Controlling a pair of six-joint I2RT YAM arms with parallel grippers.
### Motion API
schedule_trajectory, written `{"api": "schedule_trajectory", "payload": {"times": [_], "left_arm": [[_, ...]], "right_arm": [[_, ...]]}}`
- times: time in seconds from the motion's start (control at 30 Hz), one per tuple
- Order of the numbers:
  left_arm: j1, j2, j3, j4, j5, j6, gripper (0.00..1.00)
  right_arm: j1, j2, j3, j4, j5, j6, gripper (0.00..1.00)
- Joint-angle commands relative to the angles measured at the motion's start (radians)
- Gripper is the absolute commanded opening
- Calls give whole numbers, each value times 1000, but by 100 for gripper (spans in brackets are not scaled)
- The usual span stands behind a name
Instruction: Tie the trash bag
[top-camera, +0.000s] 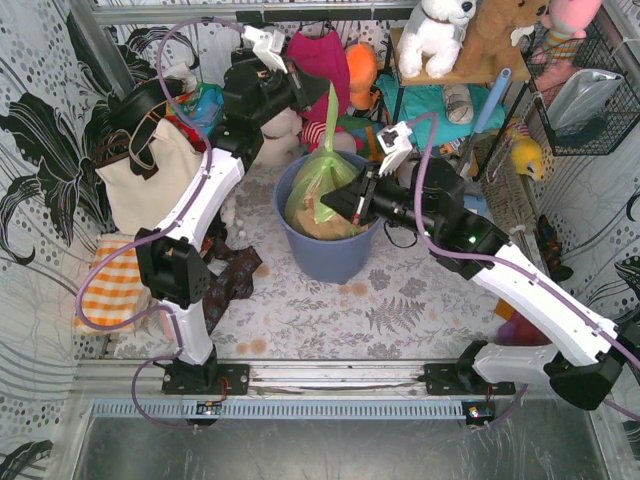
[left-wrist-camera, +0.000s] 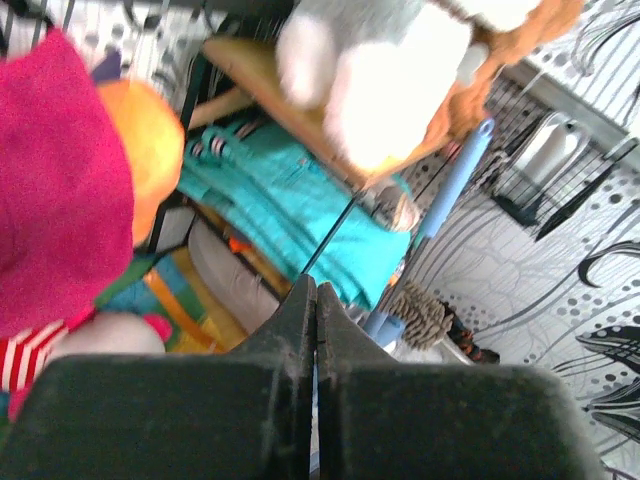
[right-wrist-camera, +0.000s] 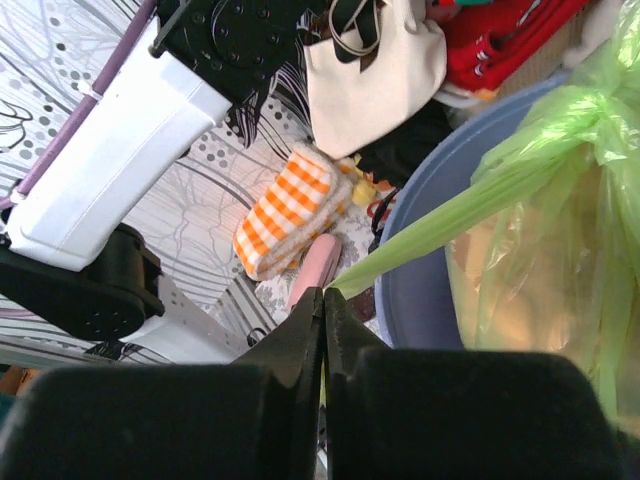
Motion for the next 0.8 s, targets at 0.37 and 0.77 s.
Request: {"api": "schedule_trajectory", "payload": {"times": [0.37,0.77], "left_arm": [[0,30,-107,82,-67,4,0],[0,72,-98,40,-61,-6,0]], "right_arm": [[-1,-146,-209,9,-18,47,0],[-1,-192,-268,4,-25,79,0]]}}
